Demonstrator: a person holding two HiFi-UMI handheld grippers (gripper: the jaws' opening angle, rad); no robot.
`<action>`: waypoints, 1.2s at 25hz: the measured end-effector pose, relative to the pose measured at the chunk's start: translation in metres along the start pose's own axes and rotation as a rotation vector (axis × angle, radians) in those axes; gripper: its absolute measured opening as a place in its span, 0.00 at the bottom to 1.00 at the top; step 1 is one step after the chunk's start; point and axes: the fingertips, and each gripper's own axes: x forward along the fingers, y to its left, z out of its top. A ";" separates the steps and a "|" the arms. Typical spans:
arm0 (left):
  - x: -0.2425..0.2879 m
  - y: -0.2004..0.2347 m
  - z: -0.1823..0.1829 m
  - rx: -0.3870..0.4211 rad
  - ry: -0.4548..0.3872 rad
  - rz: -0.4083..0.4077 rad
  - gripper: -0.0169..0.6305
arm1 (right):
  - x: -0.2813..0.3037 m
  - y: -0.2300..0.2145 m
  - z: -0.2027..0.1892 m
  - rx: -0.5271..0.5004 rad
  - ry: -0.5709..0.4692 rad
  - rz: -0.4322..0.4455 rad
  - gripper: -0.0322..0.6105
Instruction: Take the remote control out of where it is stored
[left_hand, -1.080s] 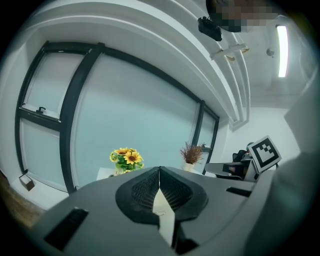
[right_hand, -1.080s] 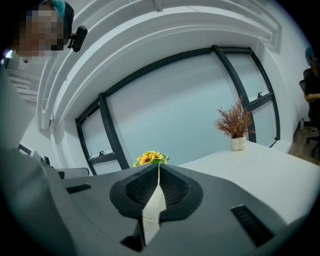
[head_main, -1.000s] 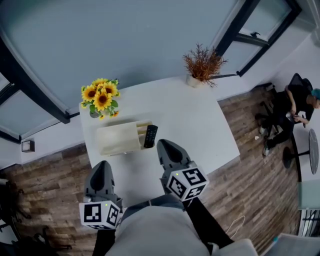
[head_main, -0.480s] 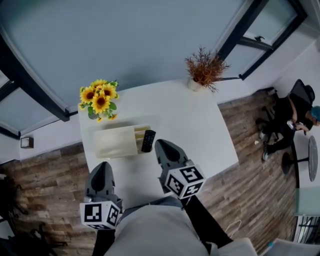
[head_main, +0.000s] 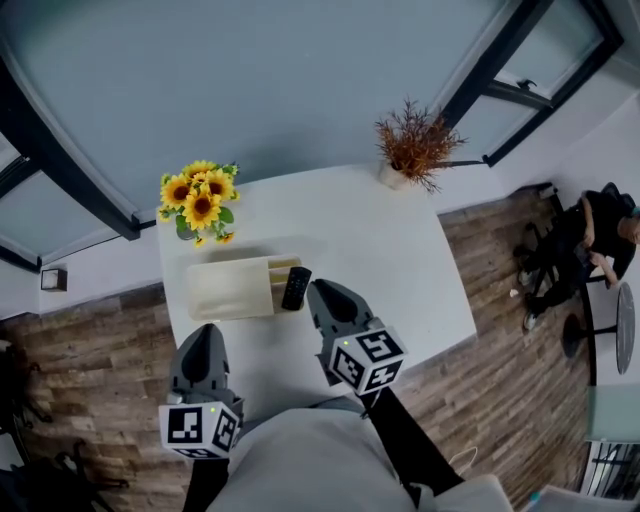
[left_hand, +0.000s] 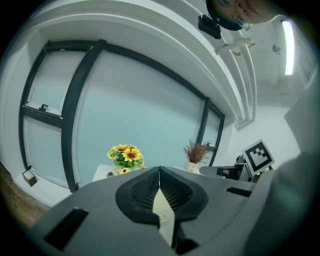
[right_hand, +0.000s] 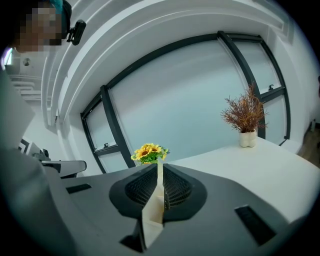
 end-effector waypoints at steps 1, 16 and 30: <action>0.000 0.000 0.001 0.001 0.001 -0.002 0.04 | 0.001 -0.001 -0.002 -0.001 0.005 -0.003 0.07; 0.004 0.007 0.002 0.006 0.000 0.018 0.04 | 0.017 -0.017 -0.021 -0.007 0.065 -0.019 0.20; 0.006 0.012 0.004 0.017 0.007 0.041 0.04 | 0.033 -0.024 -0.027 -0.044 0.084 -0.010 0.25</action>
